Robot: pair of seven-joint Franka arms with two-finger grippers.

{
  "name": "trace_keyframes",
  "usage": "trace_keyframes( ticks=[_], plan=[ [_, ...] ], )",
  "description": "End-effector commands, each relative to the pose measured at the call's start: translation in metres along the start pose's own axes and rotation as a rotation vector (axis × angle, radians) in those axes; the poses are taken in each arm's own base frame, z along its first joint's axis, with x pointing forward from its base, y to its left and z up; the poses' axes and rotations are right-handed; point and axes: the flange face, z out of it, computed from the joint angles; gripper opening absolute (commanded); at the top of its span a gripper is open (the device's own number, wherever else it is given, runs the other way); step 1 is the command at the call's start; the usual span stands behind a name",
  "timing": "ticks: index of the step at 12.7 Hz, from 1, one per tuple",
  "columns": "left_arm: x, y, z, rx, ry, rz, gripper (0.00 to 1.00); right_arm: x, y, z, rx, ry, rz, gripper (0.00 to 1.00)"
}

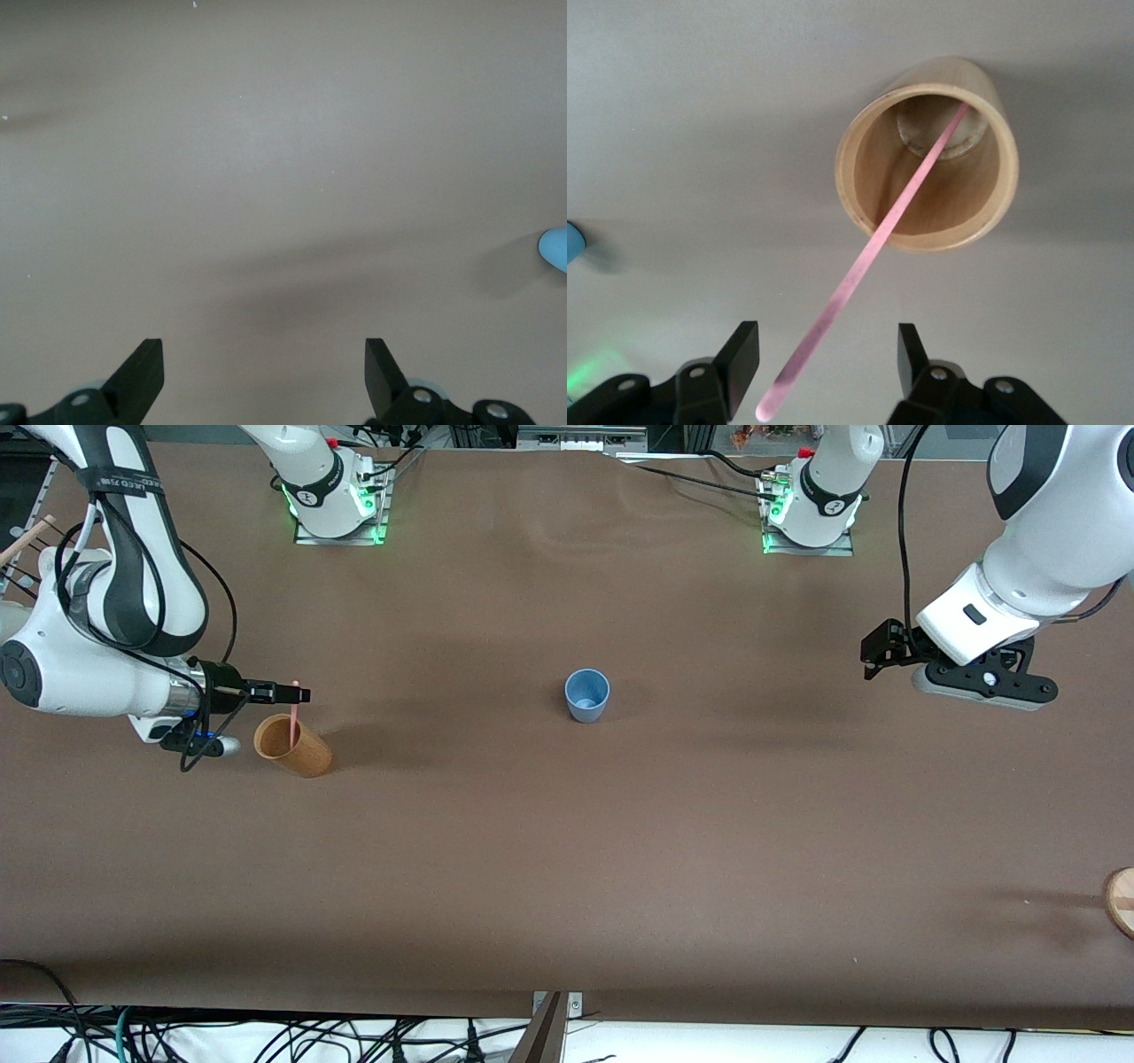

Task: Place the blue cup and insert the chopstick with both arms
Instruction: 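Lift the pink chopstick up out of the wooden cup with the right gripper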

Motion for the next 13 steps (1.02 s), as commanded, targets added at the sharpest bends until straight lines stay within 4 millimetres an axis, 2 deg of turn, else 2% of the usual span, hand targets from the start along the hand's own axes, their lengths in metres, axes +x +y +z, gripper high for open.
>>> trace_keyframes(
  ticks=[1, 3, 5, 7, 11, 13],
  plan=[
    [-0.010, -0.004, -0.005, -0.033, 0.014, -0.002, 1.00, 0.001, 0.003, 0.002, 0.030, -0.010, 0.002, 0.39],
    [-0.006, -0.007, -0.004, -0.026, 0.012, -0.002, 1.00, 0.001, 0.003, 0.001, 0.048, -0.011, 0.006, 0.16],
    [-0.004, -0.022, -0.007, -0.034, 0.000, -0.137, 1.00, 0.000, 0.001, -0.002, 0.055, -0.018, 0.007, 0.00],
    [0.008, -0.020, -0.010, -0.030, 0.006, -0.138, 1.00, 0.001, 0.000, -0.005, 0.076, -0.038, 0.010, 0.00],
    [0.009, -0.024, -0.009, -0.017, 0.005, -0.140, 1.00, 0.001, -0.005, -0.015, 0.079, -0.041, 0.051, 0.00],
    [0.009, -0.023, -0.009, -0.017, 0.005, -0.138, 1.00, -0.004, -0.019, -0.038, 0.080, -0.084, 0.107, 0.00]
  ],
)
